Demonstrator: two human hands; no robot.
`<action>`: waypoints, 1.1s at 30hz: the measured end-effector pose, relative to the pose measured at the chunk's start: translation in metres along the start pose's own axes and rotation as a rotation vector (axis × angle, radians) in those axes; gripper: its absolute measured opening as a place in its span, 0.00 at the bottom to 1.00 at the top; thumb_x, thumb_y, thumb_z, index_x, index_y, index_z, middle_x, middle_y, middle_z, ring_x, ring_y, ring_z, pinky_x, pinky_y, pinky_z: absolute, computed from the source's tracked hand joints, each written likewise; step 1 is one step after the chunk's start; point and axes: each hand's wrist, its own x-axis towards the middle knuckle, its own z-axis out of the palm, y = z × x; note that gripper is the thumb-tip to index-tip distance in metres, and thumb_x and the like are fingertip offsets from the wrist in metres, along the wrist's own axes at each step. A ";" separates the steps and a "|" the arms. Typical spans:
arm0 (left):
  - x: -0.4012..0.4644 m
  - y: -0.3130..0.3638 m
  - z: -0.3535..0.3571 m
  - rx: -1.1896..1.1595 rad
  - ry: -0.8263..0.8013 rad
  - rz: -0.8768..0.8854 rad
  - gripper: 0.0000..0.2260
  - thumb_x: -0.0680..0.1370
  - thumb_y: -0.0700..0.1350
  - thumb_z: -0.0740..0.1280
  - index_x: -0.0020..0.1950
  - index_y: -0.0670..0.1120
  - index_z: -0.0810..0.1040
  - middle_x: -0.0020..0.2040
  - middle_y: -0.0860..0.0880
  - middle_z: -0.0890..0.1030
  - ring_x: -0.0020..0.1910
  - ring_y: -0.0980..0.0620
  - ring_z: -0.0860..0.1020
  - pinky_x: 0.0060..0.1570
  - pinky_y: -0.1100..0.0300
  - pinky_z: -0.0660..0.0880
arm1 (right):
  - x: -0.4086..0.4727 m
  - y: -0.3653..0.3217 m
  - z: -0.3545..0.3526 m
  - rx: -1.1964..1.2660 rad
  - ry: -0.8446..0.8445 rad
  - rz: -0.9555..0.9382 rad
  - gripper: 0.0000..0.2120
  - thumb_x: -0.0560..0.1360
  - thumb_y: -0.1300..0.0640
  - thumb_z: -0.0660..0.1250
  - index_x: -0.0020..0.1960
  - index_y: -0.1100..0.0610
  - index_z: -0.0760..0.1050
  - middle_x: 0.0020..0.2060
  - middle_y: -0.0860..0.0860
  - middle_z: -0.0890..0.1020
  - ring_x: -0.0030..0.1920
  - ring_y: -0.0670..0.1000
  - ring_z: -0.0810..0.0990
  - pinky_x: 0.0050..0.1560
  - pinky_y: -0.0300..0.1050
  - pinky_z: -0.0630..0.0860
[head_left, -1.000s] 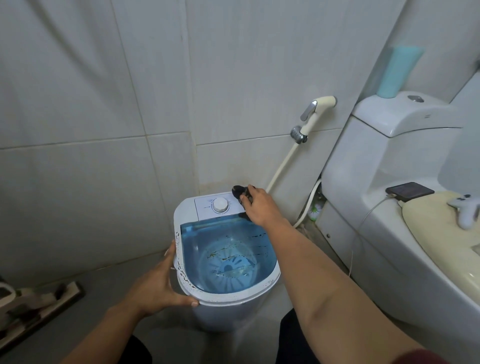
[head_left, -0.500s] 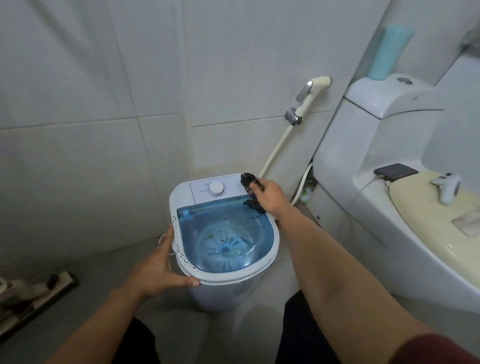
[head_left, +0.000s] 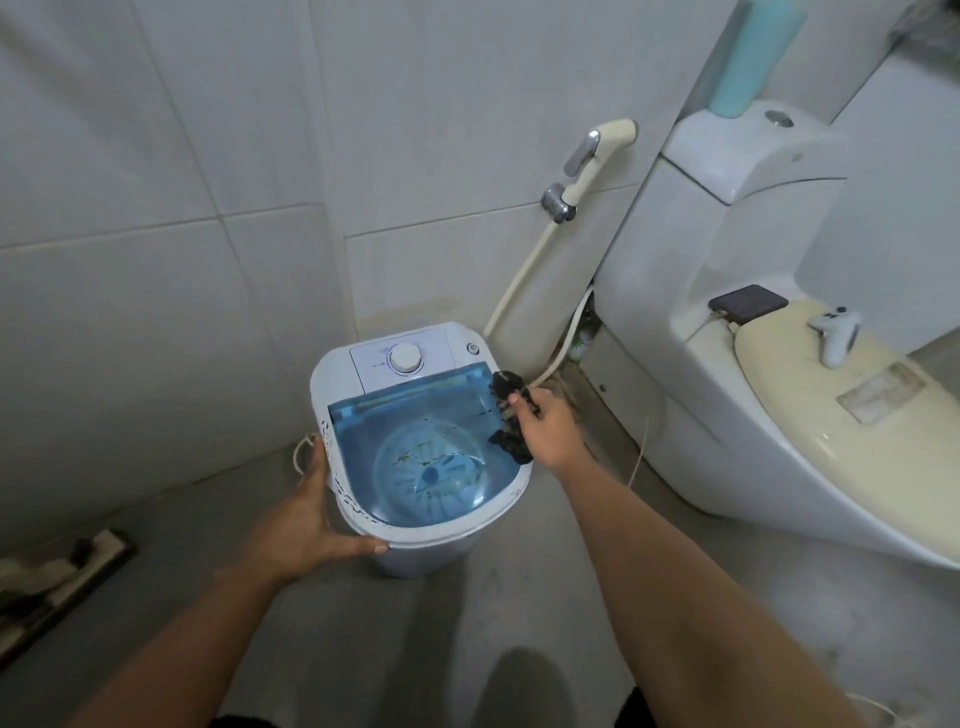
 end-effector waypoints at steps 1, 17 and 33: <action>0.000 0.000 -0.001 0.016 -0.012 -0.004 0.74 0.56 0.65 0.87 0.82 0.68 0.33 0.85 0.62 0.54 0.81 0.60 0.59 0.78 0.52 0.67 | -0.004 0.000 0.000 0.011 0.016 0.007 0.09 0.83 0.56 0.64 0.44 0.52 0.78 0.36 0.41 0.78 0.40 0.39 0.77 0.44 0.41 0.73; 0.000 -0.014 0.014 0.027 0.010 -0.064 0.74 0.53 0.68 0.86 0.84 0.66 0.38 0.82 0.60 0.65 0.80 0.55 0.65 0.78 0.54 0.65 | -0.048 0.051 0.027 0.191 0.214 -0.149 0.13 0.83 0.51 0.61 0.59 0.55 0.80 0.49 0.52 0.85 0.52 0.52 0.83 0.56 0.54 0.81; 0.002 -0.031 0.020 -0.002 0.033 -0.050 0.72 0.54 0.67 0.87 0.83 0.70 0.38 0.81 0.59 0.68 0.79 0.54 0.70 0.79 0.44 0.67 | -0.143 0.072 0.096 -0.263 0.164 -0.827 0.23 0.84 0.54 0.61 0.77 0.60 0.67 0.79 0.58 0.63 0.81 0.59 0.53 0.79 0.66 0.49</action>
